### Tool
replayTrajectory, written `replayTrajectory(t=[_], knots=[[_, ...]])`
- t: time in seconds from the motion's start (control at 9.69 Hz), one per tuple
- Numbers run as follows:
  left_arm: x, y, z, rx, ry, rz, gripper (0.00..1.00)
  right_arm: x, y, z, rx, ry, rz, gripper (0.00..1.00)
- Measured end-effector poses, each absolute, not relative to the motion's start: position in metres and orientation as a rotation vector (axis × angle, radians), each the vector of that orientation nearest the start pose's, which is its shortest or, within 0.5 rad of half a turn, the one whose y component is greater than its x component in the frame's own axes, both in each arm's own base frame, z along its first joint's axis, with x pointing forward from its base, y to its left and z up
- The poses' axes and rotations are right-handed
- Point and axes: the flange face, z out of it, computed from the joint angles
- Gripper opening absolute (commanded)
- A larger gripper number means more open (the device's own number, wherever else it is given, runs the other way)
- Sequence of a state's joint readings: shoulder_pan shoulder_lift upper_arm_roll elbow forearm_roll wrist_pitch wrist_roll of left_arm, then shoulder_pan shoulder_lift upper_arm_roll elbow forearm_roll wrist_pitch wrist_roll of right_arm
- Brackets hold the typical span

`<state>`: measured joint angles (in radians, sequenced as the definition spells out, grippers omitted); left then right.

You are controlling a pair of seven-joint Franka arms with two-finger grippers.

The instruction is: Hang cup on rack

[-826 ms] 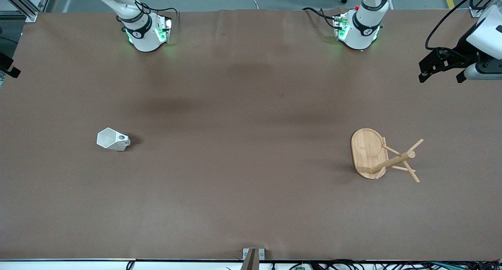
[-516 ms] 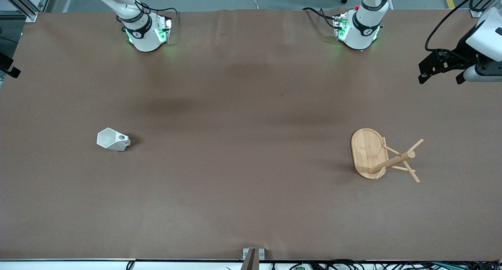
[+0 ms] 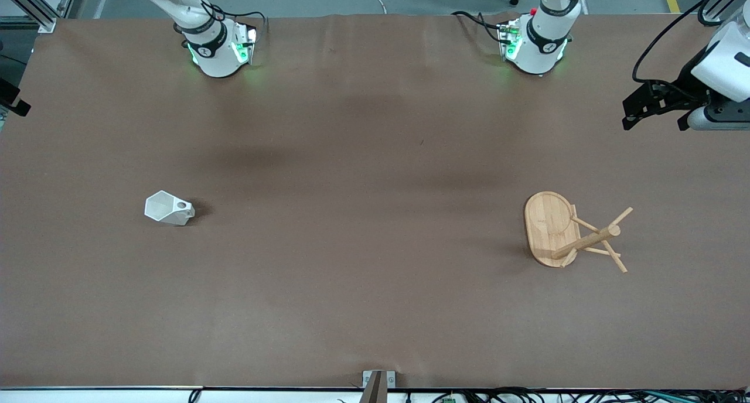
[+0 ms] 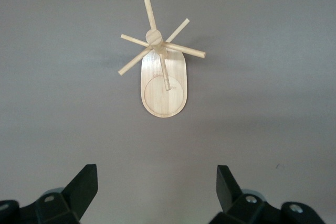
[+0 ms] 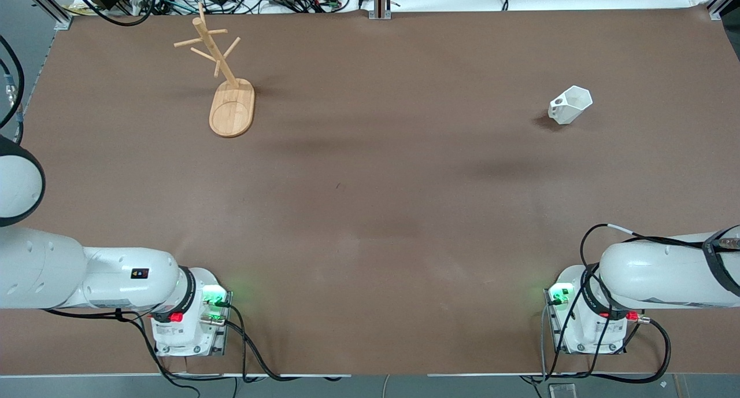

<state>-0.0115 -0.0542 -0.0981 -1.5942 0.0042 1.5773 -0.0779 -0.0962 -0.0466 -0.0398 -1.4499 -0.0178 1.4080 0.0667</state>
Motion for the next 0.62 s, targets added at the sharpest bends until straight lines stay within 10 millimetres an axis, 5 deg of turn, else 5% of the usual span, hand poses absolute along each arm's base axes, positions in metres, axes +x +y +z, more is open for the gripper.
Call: replayTrajectory(t=[0.21,0.31,0.62], knots=[[0.537,-0.06,0.645,-3.135,0.049,-0.065,1.0,0.52,-0.07,0.675,-3.148,0.217,0.06,1.0],[0.537,-0.06,0.646,-3.135,0.051,-0.069,1.0,0.532,-0.071,0.65,-3.146,0.193,0.111,1.0],[0.537,-0.06,0.647,-3.136,0.051,-0.071,1.0,0.58,-0.077,0.522,-3.146,0.157,0.172,1.0]])
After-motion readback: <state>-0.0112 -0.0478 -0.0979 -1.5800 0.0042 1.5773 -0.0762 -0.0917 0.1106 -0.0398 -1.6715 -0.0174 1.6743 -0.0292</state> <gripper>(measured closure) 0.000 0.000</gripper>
